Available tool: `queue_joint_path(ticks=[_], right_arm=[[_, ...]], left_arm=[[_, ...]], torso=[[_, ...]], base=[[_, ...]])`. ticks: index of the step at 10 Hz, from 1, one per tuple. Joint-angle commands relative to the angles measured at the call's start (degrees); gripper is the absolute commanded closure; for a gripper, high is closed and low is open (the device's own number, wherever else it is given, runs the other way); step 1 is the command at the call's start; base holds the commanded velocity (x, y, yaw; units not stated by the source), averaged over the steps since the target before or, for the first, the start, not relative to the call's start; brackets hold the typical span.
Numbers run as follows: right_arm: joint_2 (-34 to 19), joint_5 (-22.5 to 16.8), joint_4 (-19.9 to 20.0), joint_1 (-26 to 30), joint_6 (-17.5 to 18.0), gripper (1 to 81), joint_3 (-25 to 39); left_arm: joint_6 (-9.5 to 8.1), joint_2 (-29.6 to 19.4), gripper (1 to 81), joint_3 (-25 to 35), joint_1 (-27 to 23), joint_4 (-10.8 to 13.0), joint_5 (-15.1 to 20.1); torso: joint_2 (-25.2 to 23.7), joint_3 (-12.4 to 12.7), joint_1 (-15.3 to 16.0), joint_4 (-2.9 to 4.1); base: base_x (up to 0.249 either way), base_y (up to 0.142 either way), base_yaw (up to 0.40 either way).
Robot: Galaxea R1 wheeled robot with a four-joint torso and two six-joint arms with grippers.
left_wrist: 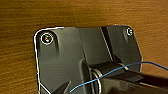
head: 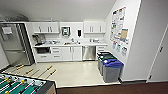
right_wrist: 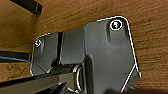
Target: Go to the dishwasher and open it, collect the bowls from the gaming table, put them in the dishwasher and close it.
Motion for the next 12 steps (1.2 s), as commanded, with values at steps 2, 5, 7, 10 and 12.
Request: queue_joint_path(ticks=[2, 5, 7, 10, 12], right_arm=[[-1.0, -2.8, -0.6, 2.8, -0.1, 1.0, 0.6], [-1.0, -2.7, -0.7, 2.8, -0.2, 1.0, 0.4], [-1.1, -2.8, -0.7, 2.8, -0.2, 1.0, 0.4], [-1.1, -2.8, -0.7, 2.8, -0.2, 1.0, 0.6], [-1.3, -2.8, -0.7, 2.8, -0.2, 1.0, 0.5]], left_arm=[[0.03, -0.8, 1.0, 0.5, -3.7, -0.7, 3.3], [0.03, -0.8, 1.0, 0.4, -3.8, -0.7, 3.2], [0.03, -0.7, 1.0, 0.4, -3.7, -0.7, 3.2], [0.03, -0.9, 1.0, 0.4, -3.7, -0.7, 3.2], [0.03, -1.0, 1.0, 0.4, -3.7, -0.7, 3.2]], torso=[[0.0, 0.0, 0.0, 0.0], [0.0, 0.0, 0.0, 0.0], [0.0, 0.0, 0.0, 0.0], [0.0, 0.0, 0.0, 0.0], [0.0, 0.0, 0.0, 0.0]], base=[[0.12, 0.0, 0.0], [0.122, 0.0, 0.0], [0.122, 0.0, 0.0], [0.13, 0.0, 0.0], [0.132, 0.0, 0.0]])
